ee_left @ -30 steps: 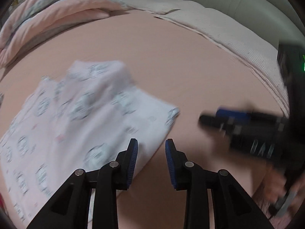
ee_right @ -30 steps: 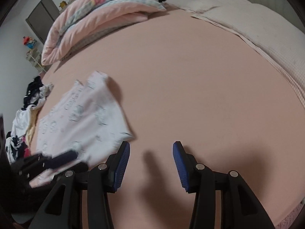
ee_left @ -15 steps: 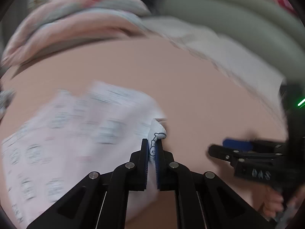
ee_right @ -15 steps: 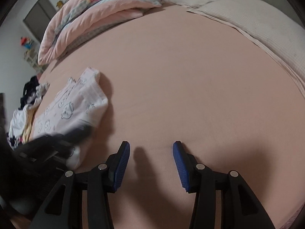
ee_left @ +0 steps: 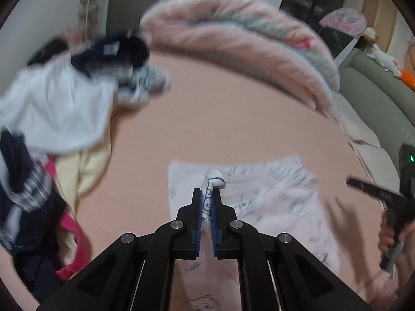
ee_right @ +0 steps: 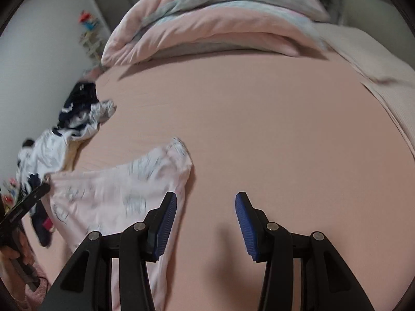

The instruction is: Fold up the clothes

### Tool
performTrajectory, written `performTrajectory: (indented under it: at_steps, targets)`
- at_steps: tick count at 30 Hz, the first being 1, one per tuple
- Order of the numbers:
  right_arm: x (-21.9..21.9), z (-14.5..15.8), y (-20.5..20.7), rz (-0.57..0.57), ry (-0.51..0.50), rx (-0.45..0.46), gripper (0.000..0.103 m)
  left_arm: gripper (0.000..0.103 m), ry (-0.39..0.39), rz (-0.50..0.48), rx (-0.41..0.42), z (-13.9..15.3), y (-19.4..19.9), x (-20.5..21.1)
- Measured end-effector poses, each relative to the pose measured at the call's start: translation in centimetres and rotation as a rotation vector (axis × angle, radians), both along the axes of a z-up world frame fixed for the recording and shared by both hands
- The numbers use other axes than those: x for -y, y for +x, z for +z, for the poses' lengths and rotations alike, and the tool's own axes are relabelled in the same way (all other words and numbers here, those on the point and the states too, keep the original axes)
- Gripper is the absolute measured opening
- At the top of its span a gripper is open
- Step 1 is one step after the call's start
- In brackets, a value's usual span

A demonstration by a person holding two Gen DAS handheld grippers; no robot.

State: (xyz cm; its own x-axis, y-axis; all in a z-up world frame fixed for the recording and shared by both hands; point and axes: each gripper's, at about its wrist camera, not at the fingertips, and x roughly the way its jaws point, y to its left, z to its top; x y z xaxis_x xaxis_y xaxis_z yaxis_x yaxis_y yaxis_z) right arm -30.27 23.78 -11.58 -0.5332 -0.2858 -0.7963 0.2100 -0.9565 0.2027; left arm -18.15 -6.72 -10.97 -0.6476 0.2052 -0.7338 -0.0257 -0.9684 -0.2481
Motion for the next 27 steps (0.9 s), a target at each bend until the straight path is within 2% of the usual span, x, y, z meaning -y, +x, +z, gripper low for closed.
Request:
performTrajectory:
  at_steps: [2,5,6,7,8,11,13,15,16,18,21,23,25,27]
  targets:
    - [1.5,-0.8,-1.2,0.022,0.019,-0.010,0.047,0.005,0.013,0.017,0.029,-1.2,-0.6,1.7]
    - [3.5,-0.9,-2.0,0.104,-0.041,-0.008,0.047,0.005,0.033,0.041,0.072,-3.0,-1.5,4.3]
    - [4.7,-0.8,-2.5,0.144,-0.022,-0.016,0.049,0.005,0.040,0.048,0.084,-3.5,-1.8,5.0]
    - [6.0,-0.8,-3.1,0.181,0.027,-0.023,0.057,0.005,0.045,0.048,0.085,-3.7,-1.7,5.3]
    - [7.1,-1.3,-3.9,0.207,0.081,-0.020,0.059,0.005,0.056,0.047,0.087,-3.8,-1.7,5.5]
    - [9.0,-3.6,-5.7,0.265,0.193,0.041,0.059,0.005,0.074,0.054,0.091,-3.9,-1.8,5.9]
    - [9.4,-4.7,-6.5,0.301,0.170,0.093,0.058,0.005,0.072,0.048,0.092,-3.7,-1.9,6.1]
    - [9.9,-5.6,-6.7,0.340,0.139,0.136,0.025,0.005,0.061,0.039,0.095,-3.5,-2.2,6.2]
    - [10.0,-5.7,-6.4,0.341,0.155,0.129,0.006,0.005,0.050,0.032,0.087,-3.0,-2.2,6.1]
    - [9.7,-5.4,-5.5,0.332,0.148,0.092,0.003,0.005,0.030,0.017,0.070,-1.9,-2.1,5.9]
    - [8.0,-3.2,-4.6,0.275,0.061,0.021,0.003,0.005,0.010,-0.012,0.033,0.4,-2.8,6.1]
    - [6.8,-2.2,-5.1,0.219,0.003,0.004,0.003,0.005,-0.030,-0.026,0.036,0.8,-4.2,6.2]
    - [5.8,-2.0,-5.9,0.173,-0.039,0.005,0.003,0.005,-0.051,-0.029,0.060,0.3,-5.8,6.5]
    - [5.8,-4.0,-7.5,0.134,-0.049,0.060,0.003,0.005,-0.067,-0.024,0.115,-2.1,-7.6,7.0]
